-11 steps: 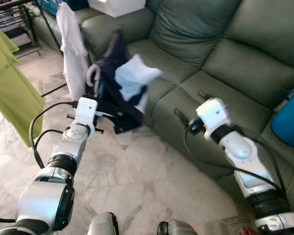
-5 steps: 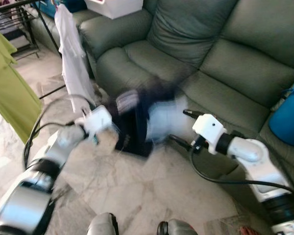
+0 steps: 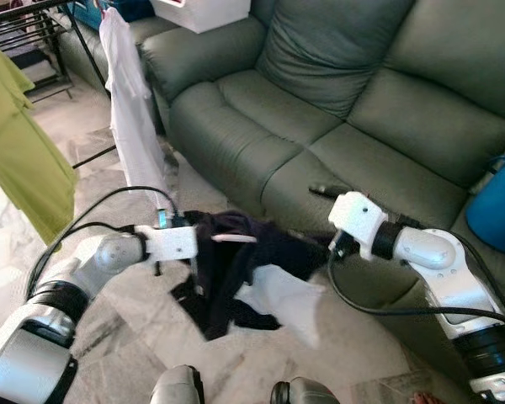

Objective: Hang hanger

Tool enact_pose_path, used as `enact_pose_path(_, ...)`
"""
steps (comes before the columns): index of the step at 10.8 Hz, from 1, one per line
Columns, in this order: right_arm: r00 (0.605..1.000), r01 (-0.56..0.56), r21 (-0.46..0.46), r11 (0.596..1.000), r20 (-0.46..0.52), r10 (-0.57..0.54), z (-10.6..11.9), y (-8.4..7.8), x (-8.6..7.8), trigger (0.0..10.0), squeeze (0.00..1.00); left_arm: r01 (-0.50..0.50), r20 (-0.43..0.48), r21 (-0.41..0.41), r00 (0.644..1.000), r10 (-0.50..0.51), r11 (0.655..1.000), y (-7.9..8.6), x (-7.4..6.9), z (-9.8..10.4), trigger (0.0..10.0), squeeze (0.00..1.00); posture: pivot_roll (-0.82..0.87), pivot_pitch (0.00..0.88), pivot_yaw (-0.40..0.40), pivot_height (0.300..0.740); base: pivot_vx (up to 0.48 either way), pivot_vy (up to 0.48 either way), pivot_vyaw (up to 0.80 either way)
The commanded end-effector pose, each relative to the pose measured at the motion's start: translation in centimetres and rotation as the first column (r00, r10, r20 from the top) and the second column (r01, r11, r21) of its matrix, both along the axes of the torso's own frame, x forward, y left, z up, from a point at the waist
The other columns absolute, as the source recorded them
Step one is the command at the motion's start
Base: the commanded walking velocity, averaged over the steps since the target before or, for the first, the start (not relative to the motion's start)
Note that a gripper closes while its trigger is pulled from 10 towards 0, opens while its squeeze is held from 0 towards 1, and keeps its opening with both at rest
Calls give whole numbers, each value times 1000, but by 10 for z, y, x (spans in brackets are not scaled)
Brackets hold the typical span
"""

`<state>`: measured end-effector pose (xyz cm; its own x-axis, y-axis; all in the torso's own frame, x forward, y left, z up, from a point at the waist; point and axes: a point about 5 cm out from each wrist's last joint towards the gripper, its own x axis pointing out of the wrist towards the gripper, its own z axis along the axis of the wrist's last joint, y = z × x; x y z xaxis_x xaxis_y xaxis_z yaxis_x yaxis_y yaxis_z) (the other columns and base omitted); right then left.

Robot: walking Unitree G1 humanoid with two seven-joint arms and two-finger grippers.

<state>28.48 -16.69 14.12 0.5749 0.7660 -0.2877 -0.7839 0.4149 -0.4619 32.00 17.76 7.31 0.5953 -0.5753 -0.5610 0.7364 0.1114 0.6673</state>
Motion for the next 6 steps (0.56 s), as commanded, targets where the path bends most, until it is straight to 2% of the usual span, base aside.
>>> enact_pose_path(1, 998, -27, -3, 1000, -49, 27, -4, 0, -4, 10000, 800, 42, 45, -7, 998, -42, 999, -8, 5, 10, 0, 0, -84, 55, -25, 740, 0, 0, 0)
enact_pose_path(2, 991, -67, -1, 998, -115, 66, -8, -1, -7, 10000, 0, 58, 51, -5, 997, -58, 998, -12, 6, 9, 0, 0, -87, 53, -24, 740, 0, 0, 0)
enact_pose_path(3, 973, -102, 16, 995, -206, 103, -12, -4, -12, 10000, 0, 70, 53, -6, 996, -70, 998, -15, 6, 10, 0, 0, -87, 53, -24, 740, 0, 0, 0)
enact_pose_path(4, 959, -150, -32, 988, -248, 137, -17, -9, -15, 10000, 0, 76, 53, -7, 996, -76, 997, -17, 6, 10, 0, 0, -87, 53, -24, 740, 0, 0, 0)
enact_pose_path(6, 940, -190, -55, 980, -297, 166, -17, -10, -9, 10000, 0, 92, 49, -9, 995, -91, 996, -20, 5, 8, 0, 0, -84, 53, -21, 740, 0, 0, 0)
